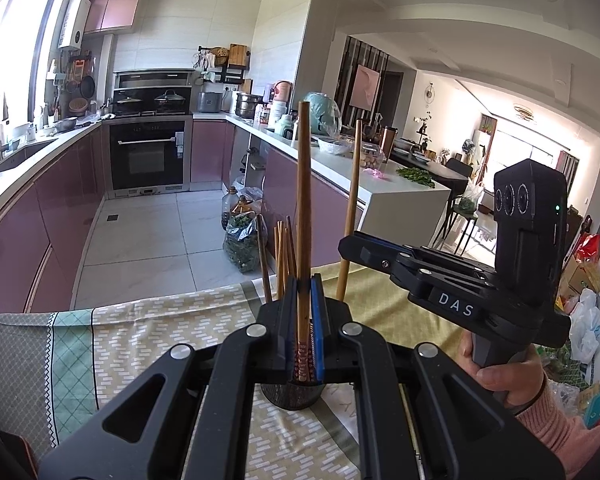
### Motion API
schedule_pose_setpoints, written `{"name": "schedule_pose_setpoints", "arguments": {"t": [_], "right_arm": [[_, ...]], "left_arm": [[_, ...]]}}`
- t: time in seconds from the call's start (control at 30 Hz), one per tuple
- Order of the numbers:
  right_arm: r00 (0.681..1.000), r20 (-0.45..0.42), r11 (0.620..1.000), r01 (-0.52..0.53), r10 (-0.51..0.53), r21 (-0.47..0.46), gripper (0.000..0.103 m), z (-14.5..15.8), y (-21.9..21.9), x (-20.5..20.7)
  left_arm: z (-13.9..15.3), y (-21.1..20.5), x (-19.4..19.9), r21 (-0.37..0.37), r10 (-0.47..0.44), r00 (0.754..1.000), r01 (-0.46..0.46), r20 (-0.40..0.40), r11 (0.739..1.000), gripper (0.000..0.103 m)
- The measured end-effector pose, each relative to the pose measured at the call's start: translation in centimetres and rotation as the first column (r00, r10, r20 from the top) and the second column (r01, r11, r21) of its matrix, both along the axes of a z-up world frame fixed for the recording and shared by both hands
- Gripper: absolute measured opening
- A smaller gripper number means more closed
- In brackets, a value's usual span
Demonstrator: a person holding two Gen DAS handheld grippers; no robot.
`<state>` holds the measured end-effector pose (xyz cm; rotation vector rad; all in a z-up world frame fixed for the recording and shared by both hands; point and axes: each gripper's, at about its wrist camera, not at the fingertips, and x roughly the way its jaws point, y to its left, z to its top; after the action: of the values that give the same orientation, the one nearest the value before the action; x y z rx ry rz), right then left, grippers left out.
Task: Organize utensils
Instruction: 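Lower the left tool's chopstick into the cup while the right tool lowers its own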
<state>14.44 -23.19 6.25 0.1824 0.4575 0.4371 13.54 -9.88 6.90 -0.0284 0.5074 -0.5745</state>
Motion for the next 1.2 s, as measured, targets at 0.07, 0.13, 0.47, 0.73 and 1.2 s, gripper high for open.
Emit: {"name": "schedule_pose_setpoints", "arguments": {"t": [0.07, 0.13, 0.47, 0.73, 1.2], "right_arm": [[1.0, -0.004, 1.0, 0.004, -0.004, 0.0, 0.006, -0.2, 0.0, 0.3], [1.0, -0.008, 1.0, 0.008, -0.008, -0.003, 0.006, -0.3, 0.1, 0.5], [0.999, -0.024, 1.0, 0.022, -0.023, -0.012, 0.006, -1.0, 0.3, 1.3], [0.999, -0.039, 0.999, 0.028, -0.029, -0.015, 0.006, -1.7, 0.6, 1.5], [0.998, -0.059, 0.999, 0.037, -0.037, -0.008, 0.006, -2.7, 0.4, 1.7]], "left_arm": [[-0.1, 0.1, 0.0, 0.0, 0.0, 1.0, 0.0, -0.006, 1.0, 0.007], [-0.1, 0.1, 0.0, 0.002, 0.001, 1.0, -0.001, -0.01, 1.0, 0.007], [-0.3, -0.6, 0.2, 0.024, -0.002, 0.999, 0.003, -0.032, 1.0, 0.007], [-0.4, -0.7, 0.3, 0.031, -0.001, 0.999, 0.002, -0.044, 1.0, 0.007], [-0.9, -1.0, 1.1, 0.047, -0.002, 0.997, 0.006, -0.072, 0.999, 0.007]]}}
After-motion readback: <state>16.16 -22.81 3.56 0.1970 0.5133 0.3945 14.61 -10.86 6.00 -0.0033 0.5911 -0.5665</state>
